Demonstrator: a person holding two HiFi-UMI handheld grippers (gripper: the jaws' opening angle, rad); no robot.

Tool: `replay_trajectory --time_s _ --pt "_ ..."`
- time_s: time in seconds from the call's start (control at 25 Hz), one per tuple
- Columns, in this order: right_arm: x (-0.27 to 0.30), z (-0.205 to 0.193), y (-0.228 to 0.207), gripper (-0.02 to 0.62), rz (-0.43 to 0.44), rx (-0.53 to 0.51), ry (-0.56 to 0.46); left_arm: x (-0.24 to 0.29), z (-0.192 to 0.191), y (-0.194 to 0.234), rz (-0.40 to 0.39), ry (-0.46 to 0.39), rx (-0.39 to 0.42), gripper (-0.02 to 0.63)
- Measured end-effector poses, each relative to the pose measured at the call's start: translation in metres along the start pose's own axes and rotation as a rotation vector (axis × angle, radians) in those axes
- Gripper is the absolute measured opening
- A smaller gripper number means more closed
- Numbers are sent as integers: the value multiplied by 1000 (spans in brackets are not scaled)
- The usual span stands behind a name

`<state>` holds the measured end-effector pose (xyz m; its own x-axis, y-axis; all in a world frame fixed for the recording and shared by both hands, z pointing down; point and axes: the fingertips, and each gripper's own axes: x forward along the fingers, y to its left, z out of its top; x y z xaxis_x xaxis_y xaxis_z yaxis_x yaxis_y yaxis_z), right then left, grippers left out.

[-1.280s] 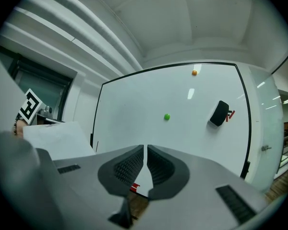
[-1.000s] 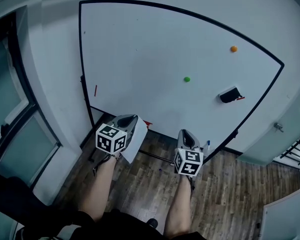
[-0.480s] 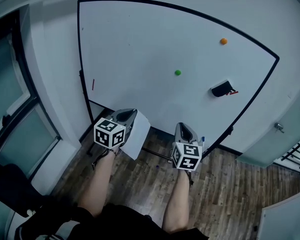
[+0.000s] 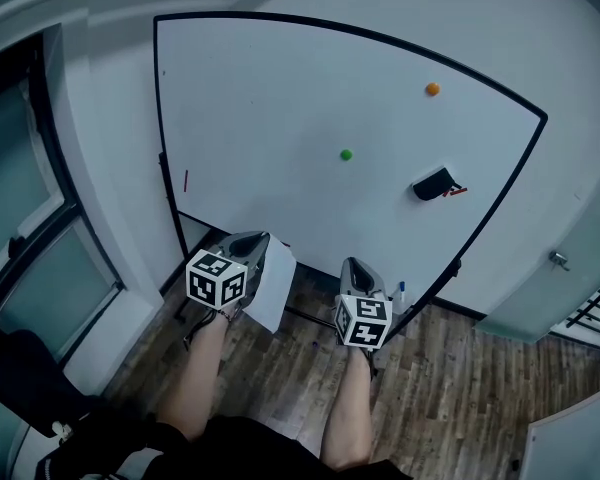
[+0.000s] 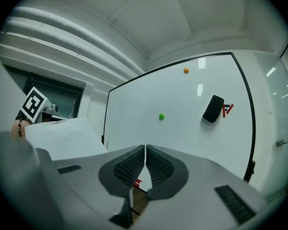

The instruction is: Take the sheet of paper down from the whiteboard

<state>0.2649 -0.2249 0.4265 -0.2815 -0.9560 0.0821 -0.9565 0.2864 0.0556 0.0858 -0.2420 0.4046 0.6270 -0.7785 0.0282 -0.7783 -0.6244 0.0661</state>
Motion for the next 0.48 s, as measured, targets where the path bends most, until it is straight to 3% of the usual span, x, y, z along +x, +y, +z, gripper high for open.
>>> replay_trajectory --time_s 0.48 --pt "-8 -15 -2 25 4 28 21 -6 -12 -1 25 7 -19 21"
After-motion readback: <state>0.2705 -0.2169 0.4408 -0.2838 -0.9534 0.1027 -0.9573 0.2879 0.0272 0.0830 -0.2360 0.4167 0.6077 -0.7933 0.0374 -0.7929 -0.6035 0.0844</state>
